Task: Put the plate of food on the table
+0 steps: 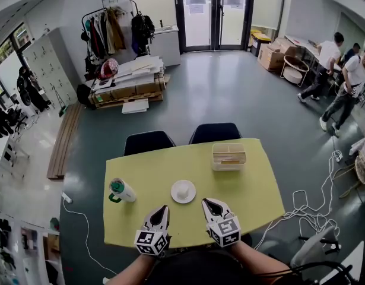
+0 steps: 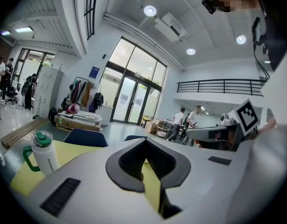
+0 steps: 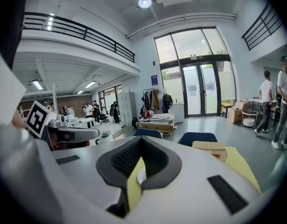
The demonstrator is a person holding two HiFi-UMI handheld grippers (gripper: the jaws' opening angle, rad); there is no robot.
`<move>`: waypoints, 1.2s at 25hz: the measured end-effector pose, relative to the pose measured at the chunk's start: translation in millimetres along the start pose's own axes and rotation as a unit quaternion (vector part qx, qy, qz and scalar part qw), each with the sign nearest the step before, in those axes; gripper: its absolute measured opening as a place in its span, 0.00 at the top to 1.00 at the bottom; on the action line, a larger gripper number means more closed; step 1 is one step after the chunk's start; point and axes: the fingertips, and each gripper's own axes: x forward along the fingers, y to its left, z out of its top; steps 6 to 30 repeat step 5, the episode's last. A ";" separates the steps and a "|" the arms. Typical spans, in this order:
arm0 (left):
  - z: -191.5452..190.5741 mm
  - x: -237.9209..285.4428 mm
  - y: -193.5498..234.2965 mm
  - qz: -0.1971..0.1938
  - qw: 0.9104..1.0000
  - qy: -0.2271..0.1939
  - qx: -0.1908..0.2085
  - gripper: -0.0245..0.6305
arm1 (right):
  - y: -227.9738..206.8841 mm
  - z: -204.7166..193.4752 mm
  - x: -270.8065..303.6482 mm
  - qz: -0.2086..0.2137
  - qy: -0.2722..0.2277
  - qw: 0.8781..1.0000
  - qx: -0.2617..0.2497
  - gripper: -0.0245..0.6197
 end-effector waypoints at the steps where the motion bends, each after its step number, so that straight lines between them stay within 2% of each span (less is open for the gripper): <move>1: 0.2 1.1 -0.2 -0.001 1.000 -0.001 0.001 0.95 | -1.4 -0.9 0.9 -0.002 0.002 1.000 0.000 0.95; 30: 2.1 4.9 -2.8 -0.007 1.000 -0.007 0.002 0.95 | -6.7 -2.3 2.1 -0.010 0.006 1.000 -0.003 0.95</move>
